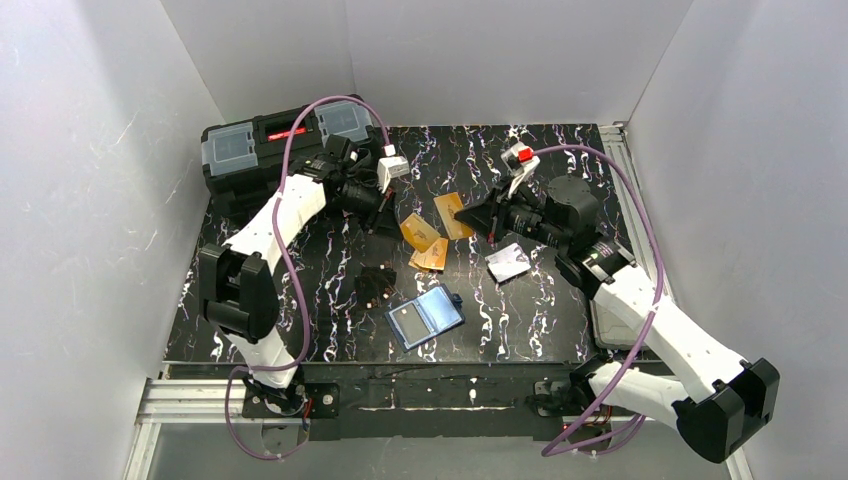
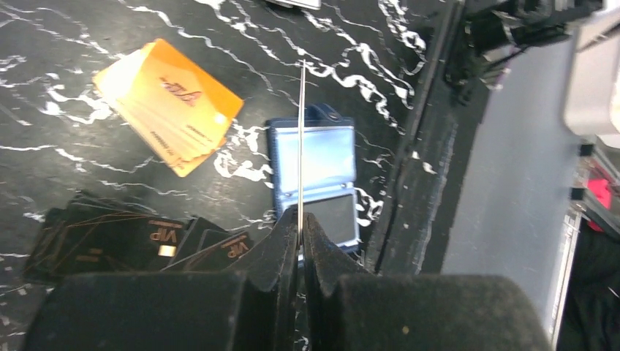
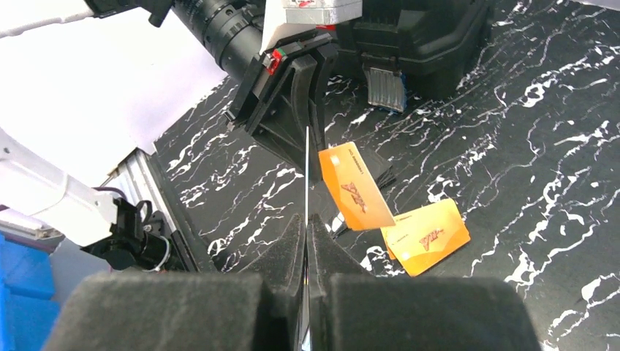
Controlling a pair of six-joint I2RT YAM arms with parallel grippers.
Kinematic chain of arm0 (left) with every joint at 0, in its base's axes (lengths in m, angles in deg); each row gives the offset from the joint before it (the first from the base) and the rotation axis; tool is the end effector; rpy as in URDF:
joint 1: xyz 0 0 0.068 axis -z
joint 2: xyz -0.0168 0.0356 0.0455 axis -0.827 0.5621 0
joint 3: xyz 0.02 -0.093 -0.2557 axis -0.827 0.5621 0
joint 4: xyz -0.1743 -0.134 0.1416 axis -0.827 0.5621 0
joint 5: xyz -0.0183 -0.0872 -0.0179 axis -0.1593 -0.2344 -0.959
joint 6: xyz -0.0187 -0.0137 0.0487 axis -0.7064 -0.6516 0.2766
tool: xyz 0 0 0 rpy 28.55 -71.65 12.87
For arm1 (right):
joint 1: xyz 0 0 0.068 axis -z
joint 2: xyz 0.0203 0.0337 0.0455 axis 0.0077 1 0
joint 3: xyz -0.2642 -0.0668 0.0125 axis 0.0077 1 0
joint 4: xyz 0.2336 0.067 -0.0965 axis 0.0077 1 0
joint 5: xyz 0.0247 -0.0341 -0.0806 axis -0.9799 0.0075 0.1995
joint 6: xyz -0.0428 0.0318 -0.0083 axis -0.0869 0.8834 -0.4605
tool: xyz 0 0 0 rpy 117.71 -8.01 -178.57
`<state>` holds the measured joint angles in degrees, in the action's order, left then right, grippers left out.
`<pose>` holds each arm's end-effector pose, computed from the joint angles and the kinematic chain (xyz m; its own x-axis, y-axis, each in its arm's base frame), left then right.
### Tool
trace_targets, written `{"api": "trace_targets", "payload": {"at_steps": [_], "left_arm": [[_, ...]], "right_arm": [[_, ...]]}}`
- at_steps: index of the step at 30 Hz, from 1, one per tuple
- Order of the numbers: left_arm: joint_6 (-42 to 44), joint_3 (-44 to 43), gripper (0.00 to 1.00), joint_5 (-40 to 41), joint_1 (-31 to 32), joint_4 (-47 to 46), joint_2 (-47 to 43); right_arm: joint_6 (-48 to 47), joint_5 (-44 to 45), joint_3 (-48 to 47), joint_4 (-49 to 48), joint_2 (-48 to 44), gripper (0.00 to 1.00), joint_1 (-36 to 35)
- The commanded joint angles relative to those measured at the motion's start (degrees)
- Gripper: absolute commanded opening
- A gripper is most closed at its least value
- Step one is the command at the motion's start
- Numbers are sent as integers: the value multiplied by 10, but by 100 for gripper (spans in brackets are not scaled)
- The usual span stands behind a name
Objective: Put the credit cards into the card holder
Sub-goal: Place the credit card at the center of the board.
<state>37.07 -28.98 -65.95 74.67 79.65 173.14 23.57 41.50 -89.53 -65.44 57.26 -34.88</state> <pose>0.3258 -0.1415 0.3000 -0.5134 0.4358 -0.7393 0.8579 0.2811 -0.4301 0.1940 0.1480 0.3778 -0.3259 0.1579 -0.9321 -0.7519 0.5544 0.3568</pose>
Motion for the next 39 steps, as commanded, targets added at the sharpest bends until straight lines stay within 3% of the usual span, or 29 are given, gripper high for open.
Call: {"api": "trace_targets", "payload": {"at_steps": [1, 7, 18, 25, 28, 31, 33, 35, 39], "left_arm": [[-53, 8, 0, 69, 2, -88, 6], [-83, -27, 0, 110, 20, -124, 93], [-95, -90, 0, 81, 39, -113, 223], [-75, -86, 23, 172, 44, -123, 237], [-68, -89, 39, 190, 45, -124, 234], [-65, -92, 67, 203, 47, -119, 224], [-53, -89, 76, 205, 47, -111, 206], [-39, -74, 97, 206, 47, -104, 176], [-7, -39, 98, 208, 47, -80, 95]], "right_arm": [[8, 30, 11, -18, -3, 1, 7], [35, 48, 70, 18, -22, 1, 13], [64, 45, 124, 27, -63, 1, 14], [89, 11, 141, 32, -27, 1, 14], [91, -1, 146, 37, -14, 1, 14], [91, -10, 149, 50, 5, 1, 14], [92, -23, 152, 56, 20, 1, 14], [96, -34, 167, 46, 28, 1, 13], [92, -17, 193, 33, 38, 1, 2]]}}
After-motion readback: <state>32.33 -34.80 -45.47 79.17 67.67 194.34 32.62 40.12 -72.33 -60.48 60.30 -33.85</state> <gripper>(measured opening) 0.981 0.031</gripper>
